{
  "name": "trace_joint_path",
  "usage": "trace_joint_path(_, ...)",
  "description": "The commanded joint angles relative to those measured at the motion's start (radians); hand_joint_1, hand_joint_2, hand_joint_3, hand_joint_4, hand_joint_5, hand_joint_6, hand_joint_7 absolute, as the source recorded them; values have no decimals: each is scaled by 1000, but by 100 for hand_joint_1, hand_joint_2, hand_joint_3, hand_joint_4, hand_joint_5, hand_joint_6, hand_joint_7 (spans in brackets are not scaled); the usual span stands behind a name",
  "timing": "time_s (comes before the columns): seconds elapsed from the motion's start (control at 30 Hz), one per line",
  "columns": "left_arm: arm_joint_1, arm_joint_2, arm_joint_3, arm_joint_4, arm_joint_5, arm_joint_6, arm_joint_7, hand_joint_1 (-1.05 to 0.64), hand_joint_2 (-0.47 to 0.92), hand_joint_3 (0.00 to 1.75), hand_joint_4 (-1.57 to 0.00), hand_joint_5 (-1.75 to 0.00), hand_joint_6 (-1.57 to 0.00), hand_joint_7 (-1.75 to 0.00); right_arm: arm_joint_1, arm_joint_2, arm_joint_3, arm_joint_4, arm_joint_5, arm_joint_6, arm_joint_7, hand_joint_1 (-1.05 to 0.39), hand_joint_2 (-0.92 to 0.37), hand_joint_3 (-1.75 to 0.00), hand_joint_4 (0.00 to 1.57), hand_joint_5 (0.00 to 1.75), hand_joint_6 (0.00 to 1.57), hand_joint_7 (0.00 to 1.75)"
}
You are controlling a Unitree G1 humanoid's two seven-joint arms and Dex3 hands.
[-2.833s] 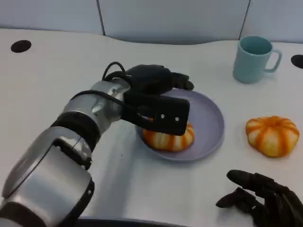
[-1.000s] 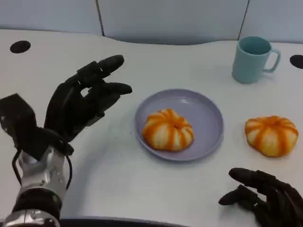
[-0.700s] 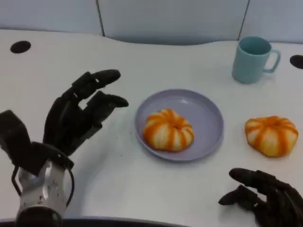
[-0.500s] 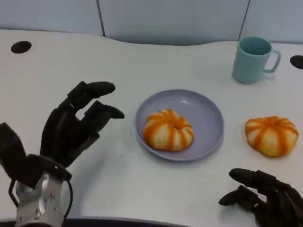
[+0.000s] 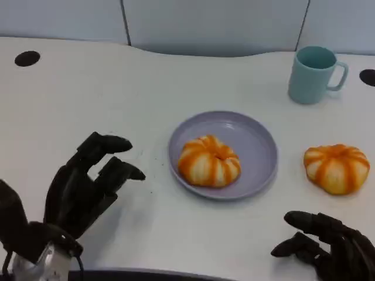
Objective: Grasp the bread from the table and place it into the plate.
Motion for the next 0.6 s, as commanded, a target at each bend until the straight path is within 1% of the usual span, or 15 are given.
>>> trace_joint_path(0.03,22,4,4,-25,-15,22,13,-38,92,15,-28,-175,-23,-150,16,-13,-3,-10,0,1,-7,-78,-92,-28,61,111,92,28)
trace_joint_path(0.13,40,5,12,-20,-42,64,-1,-39,92,14,-36,-175,-24,-157,19,-9,-5,-21,11,23,-14,-78,-92,-27,60,109,91,28)
trace_joint_path(0.23,46,10,17,-11,-61,92,-9,-40,92,11,-35,-175,-25,-153,19,-7,-6,-30,22,41,-13,-78,-92,-25,59,107,90,28)
trace_joint_path(0.47,52,14,29,15,-94,155,-36,-42,92,7,-36,-175,-27,-149,-6,-4,-19,-2,25,12,-7,-76,-92,-27,56,101,85,25)
trace_joint_path(0.6,58,16,21,14,-80,161,-35,-43,92,6,-33,-175,-28,-152,-23,-3,-26,21,27,-6,-1,-75,-92,-28,58,95,83,23)
